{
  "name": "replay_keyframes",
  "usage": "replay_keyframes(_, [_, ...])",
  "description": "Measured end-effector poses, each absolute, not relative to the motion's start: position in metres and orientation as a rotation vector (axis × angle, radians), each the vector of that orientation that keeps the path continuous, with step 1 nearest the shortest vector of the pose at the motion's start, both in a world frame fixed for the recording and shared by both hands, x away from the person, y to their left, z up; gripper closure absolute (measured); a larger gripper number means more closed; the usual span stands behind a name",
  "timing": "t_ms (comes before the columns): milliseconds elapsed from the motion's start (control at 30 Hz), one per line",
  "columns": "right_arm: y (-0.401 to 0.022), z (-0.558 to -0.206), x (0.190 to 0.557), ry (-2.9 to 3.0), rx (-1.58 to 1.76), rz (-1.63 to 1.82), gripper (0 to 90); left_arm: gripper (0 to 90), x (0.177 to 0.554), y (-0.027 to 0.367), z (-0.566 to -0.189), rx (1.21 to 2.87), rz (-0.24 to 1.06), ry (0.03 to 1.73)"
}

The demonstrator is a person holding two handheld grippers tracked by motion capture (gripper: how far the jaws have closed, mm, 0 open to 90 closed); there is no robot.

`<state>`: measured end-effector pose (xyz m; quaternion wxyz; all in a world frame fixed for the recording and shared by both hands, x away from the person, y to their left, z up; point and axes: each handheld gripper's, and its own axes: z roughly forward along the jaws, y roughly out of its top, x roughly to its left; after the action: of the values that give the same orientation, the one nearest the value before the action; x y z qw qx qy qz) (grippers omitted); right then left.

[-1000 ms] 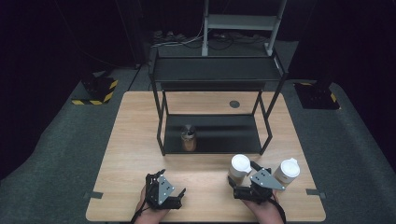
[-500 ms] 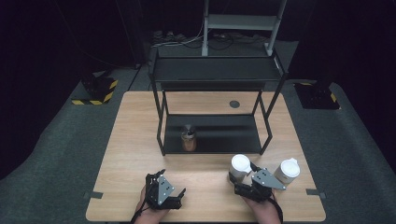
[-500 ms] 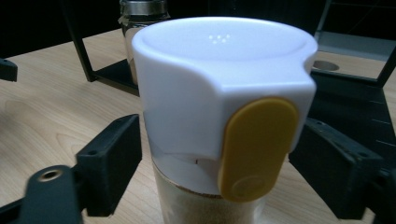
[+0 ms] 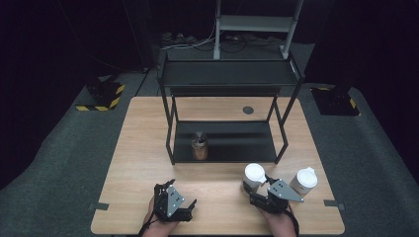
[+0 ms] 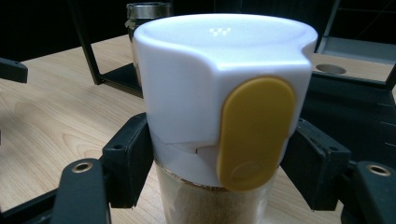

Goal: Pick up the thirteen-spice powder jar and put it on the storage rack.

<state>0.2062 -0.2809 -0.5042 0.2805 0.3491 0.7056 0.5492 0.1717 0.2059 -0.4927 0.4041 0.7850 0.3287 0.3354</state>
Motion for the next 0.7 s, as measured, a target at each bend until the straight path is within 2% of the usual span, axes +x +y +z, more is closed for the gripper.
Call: replay_keyframes(700, [-0.2788, -0.5027, 0.2043, 1.875, 0.926, 1.474, 29.6, 0.7, 0.1720, 0.2065, -0.4927, 1.983, 0.843, 0.825])
